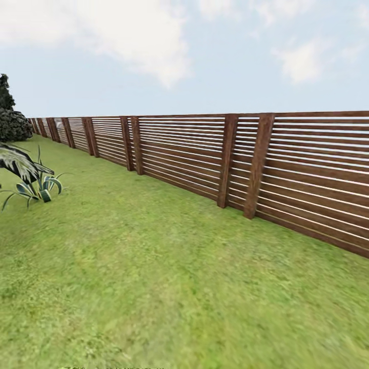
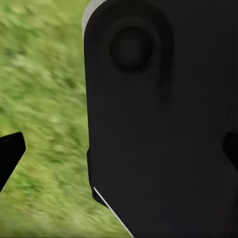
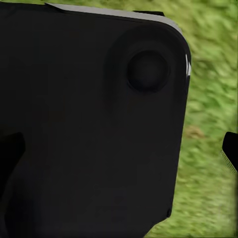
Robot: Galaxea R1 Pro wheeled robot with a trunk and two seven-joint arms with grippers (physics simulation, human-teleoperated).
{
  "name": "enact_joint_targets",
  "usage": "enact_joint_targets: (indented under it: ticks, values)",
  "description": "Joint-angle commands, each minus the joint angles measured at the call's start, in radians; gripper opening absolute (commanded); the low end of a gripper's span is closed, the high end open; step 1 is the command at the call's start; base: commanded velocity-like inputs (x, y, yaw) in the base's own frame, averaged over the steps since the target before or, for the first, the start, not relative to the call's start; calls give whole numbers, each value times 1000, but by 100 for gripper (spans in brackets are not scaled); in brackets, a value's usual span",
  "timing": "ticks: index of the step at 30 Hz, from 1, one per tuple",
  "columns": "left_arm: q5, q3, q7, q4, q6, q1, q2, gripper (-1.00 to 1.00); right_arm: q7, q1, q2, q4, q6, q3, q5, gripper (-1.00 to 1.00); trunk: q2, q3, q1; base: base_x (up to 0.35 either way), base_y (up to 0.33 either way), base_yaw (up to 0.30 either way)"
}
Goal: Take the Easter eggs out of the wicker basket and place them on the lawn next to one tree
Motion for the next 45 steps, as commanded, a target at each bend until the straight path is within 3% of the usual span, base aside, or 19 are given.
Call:
enact_joint_targets:
  ticks: [1,6,14,45]
  values:
    - [-1,-1,1,0,0,0,0,100,0,0,0,0,-3,2,2,100,-1,-1,0,0,0,285]
    - [-4,-5,-7,0,-1,-1,-1,100,0,0,1,0,-3,2,1,100,-1,-1,0,0,0,277]
    - [-8,-9,-19,-1,-90,-1,-1,100,0,0,1,0,-4,2,0,100,-1,-1,0,170,-17,270]
    - [-8,-7,-19,0,-144,-2,-2,100,0,0,1,1,-4,-1,-2,100,-1,-4,0,325,-1,263]
